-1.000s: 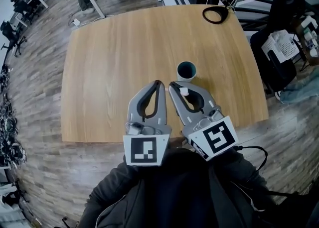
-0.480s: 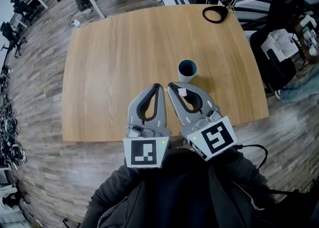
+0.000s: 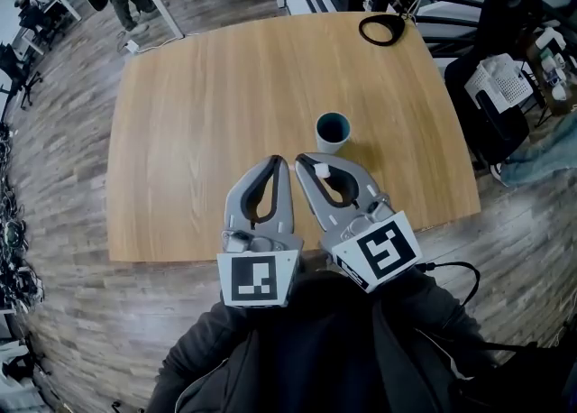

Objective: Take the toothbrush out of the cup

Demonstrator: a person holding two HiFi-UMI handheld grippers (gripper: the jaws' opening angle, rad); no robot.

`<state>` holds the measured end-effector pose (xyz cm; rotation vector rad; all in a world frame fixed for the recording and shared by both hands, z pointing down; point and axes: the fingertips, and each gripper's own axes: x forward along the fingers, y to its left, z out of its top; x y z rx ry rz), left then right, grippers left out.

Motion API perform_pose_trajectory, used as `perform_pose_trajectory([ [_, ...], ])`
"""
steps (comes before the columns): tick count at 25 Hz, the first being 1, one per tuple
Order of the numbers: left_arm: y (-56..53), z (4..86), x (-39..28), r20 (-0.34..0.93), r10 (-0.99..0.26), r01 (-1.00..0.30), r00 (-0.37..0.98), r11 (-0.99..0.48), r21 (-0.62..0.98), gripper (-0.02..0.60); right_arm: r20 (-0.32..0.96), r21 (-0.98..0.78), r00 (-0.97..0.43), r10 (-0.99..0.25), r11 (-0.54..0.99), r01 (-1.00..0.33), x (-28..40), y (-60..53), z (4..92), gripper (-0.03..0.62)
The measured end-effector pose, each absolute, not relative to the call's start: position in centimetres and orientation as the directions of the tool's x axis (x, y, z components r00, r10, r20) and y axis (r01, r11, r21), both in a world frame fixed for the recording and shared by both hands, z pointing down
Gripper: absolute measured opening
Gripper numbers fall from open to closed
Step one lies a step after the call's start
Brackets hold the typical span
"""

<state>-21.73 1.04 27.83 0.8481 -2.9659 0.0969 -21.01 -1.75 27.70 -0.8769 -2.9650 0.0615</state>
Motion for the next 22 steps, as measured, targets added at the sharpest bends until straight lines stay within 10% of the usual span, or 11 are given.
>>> perform_pose_trajectory([
  [22, 0.57, 28.34, -22.48, 0.073, -0.534, -0.537, -0.843, 0.842, -0.045, 0.008, 0.043, -0.046, -0.843, 0.536, 0.844, 0.535, -21.59, -2.63, 28.08, 0.003],
])
